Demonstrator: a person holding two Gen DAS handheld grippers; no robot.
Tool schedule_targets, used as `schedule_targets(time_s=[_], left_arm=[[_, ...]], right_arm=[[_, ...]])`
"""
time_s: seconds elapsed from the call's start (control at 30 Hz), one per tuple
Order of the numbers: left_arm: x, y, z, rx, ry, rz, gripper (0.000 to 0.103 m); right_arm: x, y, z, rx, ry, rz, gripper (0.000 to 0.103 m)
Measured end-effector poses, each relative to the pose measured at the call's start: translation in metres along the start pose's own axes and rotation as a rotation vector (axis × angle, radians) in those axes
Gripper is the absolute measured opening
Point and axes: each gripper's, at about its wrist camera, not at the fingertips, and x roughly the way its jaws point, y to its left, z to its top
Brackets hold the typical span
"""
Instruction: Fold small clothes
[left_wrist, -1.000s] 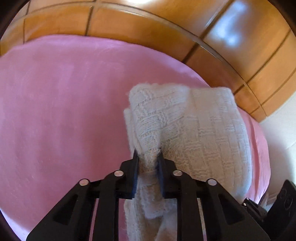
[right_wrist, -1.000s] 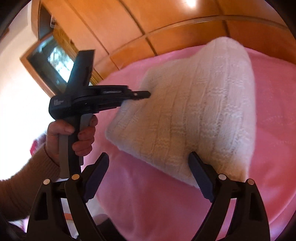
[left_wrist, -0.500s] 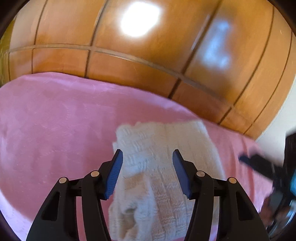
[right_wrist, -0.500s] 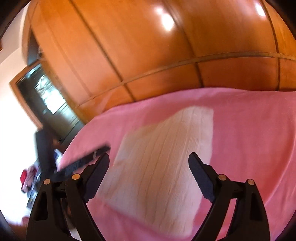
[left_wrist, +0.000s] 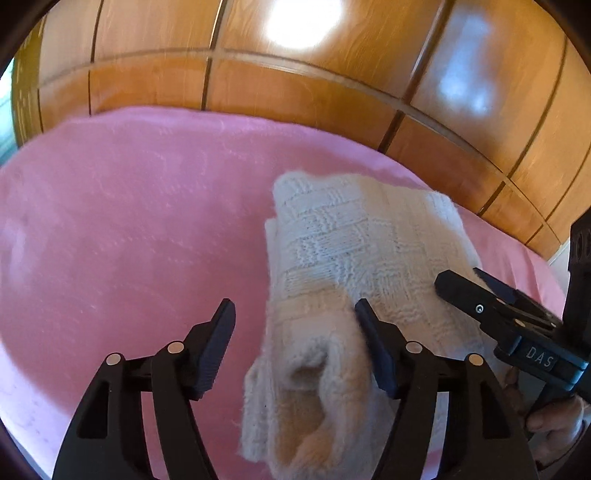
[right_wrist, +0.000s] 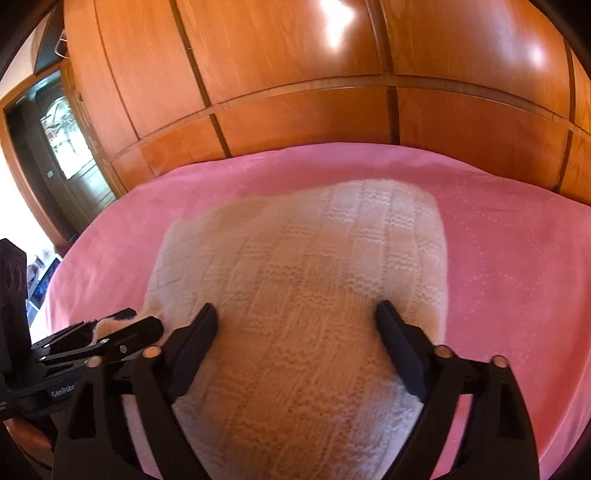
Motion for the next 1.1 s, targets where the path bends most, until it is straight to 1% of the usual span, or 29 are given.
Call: schedule_targets(time_s=[0.03, 0.07, 0.2, 0.3, 0.47, 0.53, 0.6, 0.67, 0.7, 0.73, 0.77, 0.8, 0.87, 0.9, 0.97, 1.03, 1.07, 1.1], left_arm=[[-0.003, 0.000, 0.000, 0.010, -0.006, 0.001, 0.068], [-0.006, 0.000, -0.002, 0.021, -0.011, 0.001, 0.073], [-0.012, 0.002, -0.005, 0.049, -0.022, 0.009, 0.074], [-0.010, 0.003, -0.006, 0.045, -0.012, 0.004, 0.074], [-0.007, 0.007, -0.007, 0.039, 0.002, -0.010, 0.074], [-0.005, 0.008, -0.008, 0.033, 0.012, -0.016, 0.074], [0.000, 0.009, -0.009, 0.024, 0.024, -0.031, 0.077], [0.008, 0.015, -0.007, -0.003, 0.053, -0.078, 0.077], [0.011, 0.019, -0.007, -0.027, 0.068, -0.101, 0.079], [0.015, 0.024, -0.007, -0.055, 0.084, -0.125, 0.081], [0.021, 0.033, -0.007, -0.105, 0.109, -0.168, 0.083], [0.024, 0.037, -0.007, -0.132, 0.123, -0.197, 0.083], [0.035, 0.050, -0.009, -0.209, 0.154, -0.290, 0.083], [0.038, 0.055, -0.009, -0.225, 0.154, -0.317, 0.083], [0.042, 0.056, -0.009, -0.209, 0.148, -0.350, 0.083], [0.043, 0.054, -0.008, -0.191, 0.147, -0.366, 0.077], [0.046, 0.052, -0.008, -0.193, 0.161, -0.414, 0.063], [0.048, 0.052, -0.007, -0.205, 0.176, -0.453, 0.057]], right_arm=[[-0.001, 0.003, 0.000, -0.014, -0.002, 0.006, 0.097], [-0.004, 0.004, 0.000, -0.022, -0.003, 0.019, 0.100], [-0.024, -0.001, 0.004, 0.031, -0.014, 0.064, 0.100], [-0.035, -0.020, 0.006, 0.110, -0.020, 0.091, 0.100], [-0.036, -0.056, 0.000, 0.239, 0.010, 0.119, 0.101], [-0.034, -0.067, -0.003, 0.281, 0.028, 0.146, 0.101], [-0.028, -0.078, -0.009, 0.331, 0.056, 0.179, 0.101], [-0.019, -0.086, -0.016, 0.382, 0.079, 0.238, 0.101], [-0.015, -0.090, -0.019, 0.413, 0.091, 0.276, 0.101], [-0.013, -0.093, -0.021, 0.430, 0.099, 0.299, 0.101], [-0.008, -0.095, -0.024, 0.454, 0.108, 0.338, 0.101], [-0.004, -0.097, -0.026, 0.469, 0.114, 0.373, 0.101], [0.000, -0.098, -0.026, 0.464, 0.115, 0.407, 0.101], [0.002, -0.099, -0.026, 0.462, 0.119, 0.414, 0.101], [0.006, -0.098, -0.023, 0.452, 0.135, 0.427, 0.101], [0.012, -0.095, -0.020, 0.431, 0.150, 0.424, 0.101], [0.011, -0.091, -0.020, 0.421, 0.155, 0.418, 0.099], [0.012, -0.088, -0.018, 0.409, 0.162, 0.415, 0.094]])
